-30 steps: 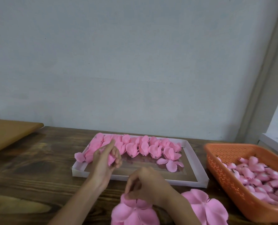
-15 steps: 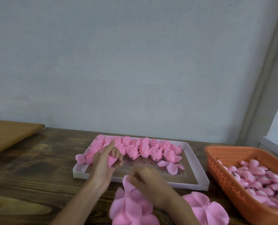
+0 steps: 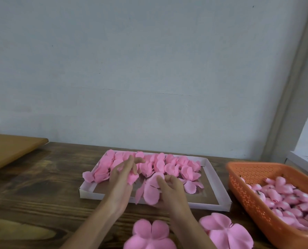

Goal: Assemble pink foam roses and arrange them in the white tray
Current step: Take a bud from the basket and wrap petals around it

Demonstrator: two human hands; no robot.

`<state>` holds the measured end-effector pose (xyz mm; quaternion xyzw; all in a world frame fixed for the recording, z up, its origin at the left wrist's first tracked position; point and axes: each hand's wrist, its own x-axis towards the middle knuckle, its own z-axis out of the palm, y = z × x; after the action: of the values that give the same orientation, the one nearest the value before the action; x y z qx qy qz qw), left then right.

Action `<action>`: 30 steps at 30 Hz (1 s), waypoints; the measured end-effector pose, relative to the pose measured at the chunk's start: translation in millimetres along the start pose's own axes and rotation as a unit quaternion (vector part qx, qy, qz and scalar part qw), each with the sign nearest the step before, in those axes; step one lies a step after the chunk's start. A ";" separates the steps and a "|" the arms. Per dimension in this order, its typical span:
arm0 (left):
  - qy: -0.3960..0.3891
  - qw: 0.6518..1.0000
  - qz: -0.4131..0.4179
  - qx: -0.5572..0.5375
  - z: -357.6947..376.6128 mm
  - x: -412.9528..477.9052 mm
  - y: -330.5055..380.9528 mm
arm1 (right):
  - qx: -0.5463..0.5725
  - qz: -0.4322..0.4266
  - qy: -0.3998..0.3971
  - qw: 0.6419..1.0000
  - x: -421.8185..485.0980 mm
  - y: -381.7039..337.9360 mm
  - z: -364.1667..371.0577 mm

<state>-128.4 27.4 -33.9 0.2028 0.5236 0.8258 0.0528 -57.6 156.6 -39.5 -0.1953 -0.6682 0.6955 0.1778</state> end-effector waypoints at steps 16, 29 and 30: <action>0.015 0.998 -0.059 0.017 0.8 -3.2 -3.3 | 0.049 0.016 -0.064 0.997 -14.9 -5.6 7.7; 0.035 0.998 -0.058 0.016 5.5 -5.3 -8.6 | 0.068 -0.029 -0.107 0.992 -13.6 -1.8 11.9; 0.029 0.998 -0.055 0.013 6.7 -5.4 -8.8 | 0.058 -0.041 -0.104 0.992 -12.9 -1.4 13.0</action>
<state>-122.0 35.3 -40.8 0.1506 0.5460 0.8202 0.0804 -53.2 138.9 -37.3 -0.0837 -0.6494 0.7414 0.1469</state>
